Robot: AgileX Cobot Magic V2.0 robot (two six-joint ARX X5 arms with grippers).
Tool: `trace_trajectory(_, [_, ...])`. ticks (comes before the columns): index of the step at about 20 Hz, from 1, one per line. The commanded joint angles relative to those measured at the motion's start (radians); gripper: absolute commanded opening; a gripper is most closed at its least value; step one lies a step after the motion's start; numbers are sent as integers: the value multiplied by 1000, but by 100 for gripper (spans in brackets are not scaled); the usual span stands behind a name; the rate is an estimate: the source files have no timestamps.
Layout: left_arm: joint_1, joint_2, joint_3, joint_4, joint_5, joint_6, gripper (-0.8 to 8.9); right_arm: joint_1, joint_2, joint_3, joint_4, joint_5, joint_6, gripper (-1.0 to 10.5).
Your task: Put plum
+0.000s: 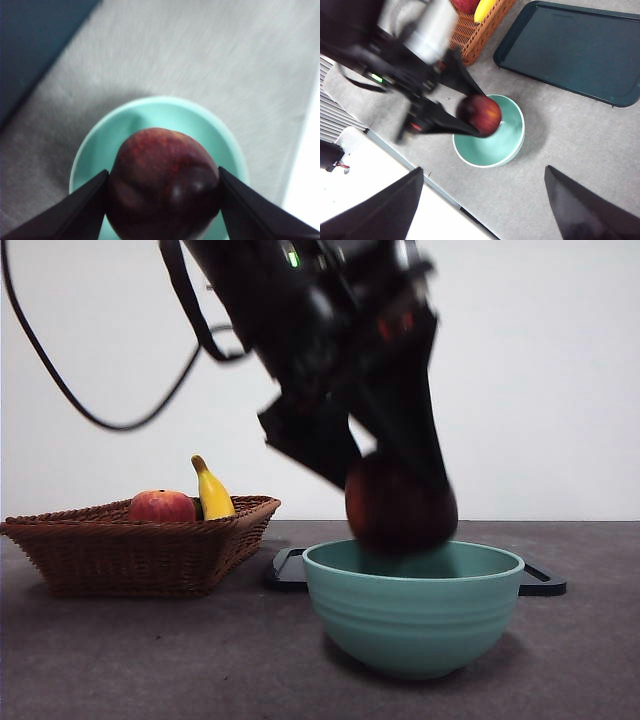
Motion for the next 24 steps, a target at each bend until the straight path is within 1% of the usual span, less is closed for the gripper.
trace_trajectory(1, [-23, 64, 18, 15, -10, 31, 245, 4, 4, 21, 5, 0, 7, 388])
trace_trajectory(3, [-31, 95, 18, 15, -11, 31, 245, 4, 4, 21, 5, 0, 7, 388])
trace_trajectory(5, [-36, 116, 18, 15, -34, 32, 245, 4, 4, 21, 5, 0, 7, 388])
trace_trajectory(7, [-43, 126, 18, 14, -59, 51, 246, 4, 4, 21, 5, 0, 7, 388])
trace_trajectory(11, [-48, 127, 18, 18, -59, 57, 252, 4, 4, 21, 5, 0, 7, 388])
trace_trajectory(12, [-48, 127, 18, 18, -59, 56, 279, 4, 4, 21, 5, 0, 7, 388])
trace_trajectory(14, [-53, 127, 18, 17, -59, 57, 382, 4, 4, 21, 5, 0, 7, 388])
trace_trajectory(21, [-61, 124, 26, 13, -59, 50, 385, 4, 4, 21, 5, 0, 7, 388])
trace_trajectory(24, [-61, 116, 72, -25, -59, 45, 385, 4, 4, 21, 5, 0, 7, 388])
